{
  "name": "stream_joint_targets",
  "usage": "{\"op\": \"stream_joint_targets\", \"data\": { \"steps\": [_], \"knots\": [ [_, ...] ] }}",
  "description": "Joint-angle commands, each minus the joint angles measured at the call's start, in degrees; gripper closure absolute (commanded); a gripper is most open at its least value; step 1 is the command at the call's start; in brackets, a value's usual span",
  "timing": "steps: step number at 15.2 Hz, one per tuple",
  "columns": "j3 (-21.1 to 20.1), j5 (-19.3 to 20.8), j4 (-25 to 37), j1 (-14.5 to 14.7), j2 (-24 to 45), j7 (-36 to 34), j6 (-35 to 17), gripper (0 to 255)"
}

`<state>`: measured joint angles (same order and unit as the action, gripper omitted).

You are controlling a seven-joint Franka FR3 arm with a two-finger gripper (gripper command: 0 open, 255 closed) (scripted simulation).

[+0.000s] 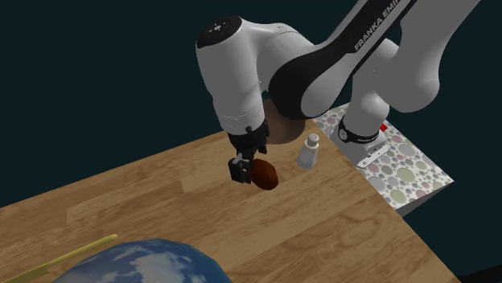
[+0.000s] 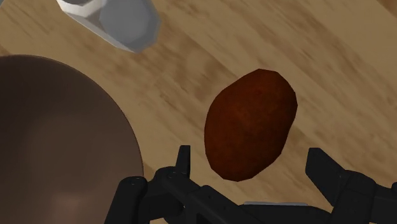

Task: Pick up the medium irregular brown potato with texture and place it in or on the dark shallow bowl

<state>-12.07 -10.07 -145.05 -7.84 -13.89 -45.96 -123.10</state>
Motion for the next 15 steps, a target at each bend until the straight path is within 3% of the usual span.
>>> {"op": "stream_joint_targets", "data": {
  "steps": [1,9,10,15],
  "knots": [
    [-0.20,-0.12,-1.12,0.09,0.98,-0.01,-2.14,0],
    [-0.20,-0.12,-1.12,0.08,0.98,-0.01,-2.13,0],
    [-0.20,-0.12,-1.12,0.08,0.98,-0.01,-2.13,255],
    [-0.20,-0.12,-1.12,0.09,0.98,-0.01,-2.13,255]
  ]
}}
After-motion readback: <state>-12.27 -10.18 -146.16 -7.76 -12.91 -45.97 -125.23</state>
